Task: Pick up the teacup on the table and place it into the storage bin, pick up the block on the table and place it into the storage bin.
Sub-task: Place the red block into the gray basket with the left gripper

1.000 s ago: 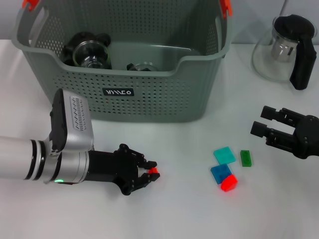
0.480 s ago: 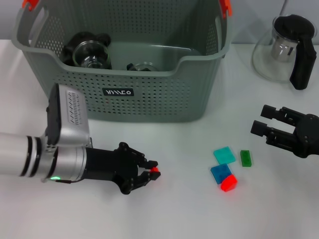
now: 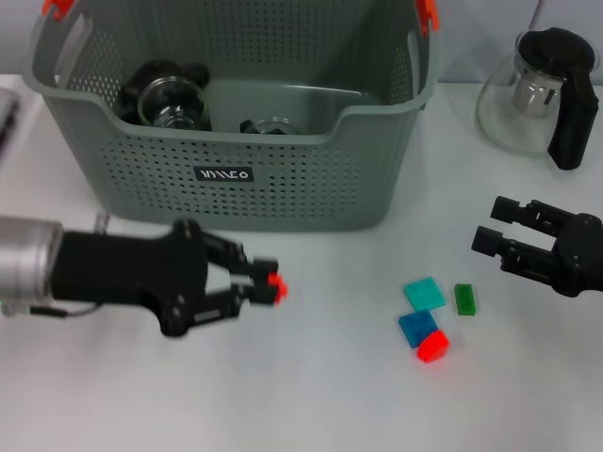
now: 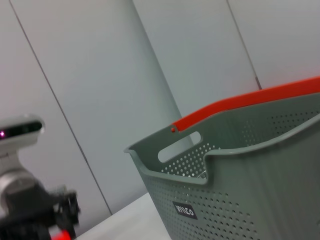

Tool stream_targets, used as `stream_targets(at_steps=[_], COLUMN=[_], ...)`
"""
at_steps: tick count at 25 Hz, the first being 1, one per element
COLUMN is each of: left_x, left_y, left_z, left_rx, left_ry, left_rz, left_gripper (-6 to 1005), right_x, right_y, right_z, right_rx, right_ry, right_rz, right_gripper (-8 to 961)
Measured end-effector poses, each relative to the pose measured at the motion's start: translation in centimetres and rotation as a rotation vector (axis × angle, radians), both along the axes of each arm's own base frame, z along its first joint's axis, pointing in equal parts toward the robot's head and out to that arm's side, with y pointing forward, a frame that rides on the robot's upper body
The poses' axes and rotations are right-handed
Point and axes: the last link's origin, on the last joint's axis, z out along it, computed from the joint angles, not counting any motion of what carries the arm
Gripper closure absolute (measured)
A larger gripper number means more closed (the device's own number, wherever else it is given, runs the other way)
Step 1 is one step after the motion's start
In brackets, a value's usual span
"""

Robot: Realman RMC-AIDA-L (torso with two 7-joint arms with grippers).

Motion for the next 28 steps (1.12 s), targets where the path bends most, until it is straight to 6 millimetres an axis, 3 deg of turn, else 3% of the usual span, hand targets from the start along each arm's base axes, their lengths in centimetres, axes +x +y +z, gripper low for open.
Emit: stream_targets(at_steps=[4,8,12,17,21,28], left_x=[1.8,4.4,6.5,7.9,8.1,7.4], left_y=[0.9,3.1,5.8,9.1,11.9,14.0], left_z=[2.2,5.4,8.3,11.0,12.4,10.6], left_rx=[0.045,0.142,0.234,0.341,0.428,0.461], left_ry=[-0.13,-0.269,-0.286,-0.186,0.002,0.336], left_rz=[-0.022,-0.025,0.032,0.185,0.374,0.518], left_gripper=[800,797,793,789,785,779], right_x=[-0.1,-0.1,0.0,0.2,0.2,0.1], right_y=[0.0,0.0,-0.2,-0.4,-0.4,-0.1], right_z=[-0.1,-0.1,-0.1,-0.1,-0.1,-0.1], right_rx=[-0.003,-0.004,-0.003,-0.002,-0.002,0.0], right_ry=[-0.001,-0.001,-0.002,-0.003,-0.004,-0.006], right_rz=[0.004,0.008,0.006,0.0,-0.002,0.003], right_gripper=[194,194,194,195,195,195])
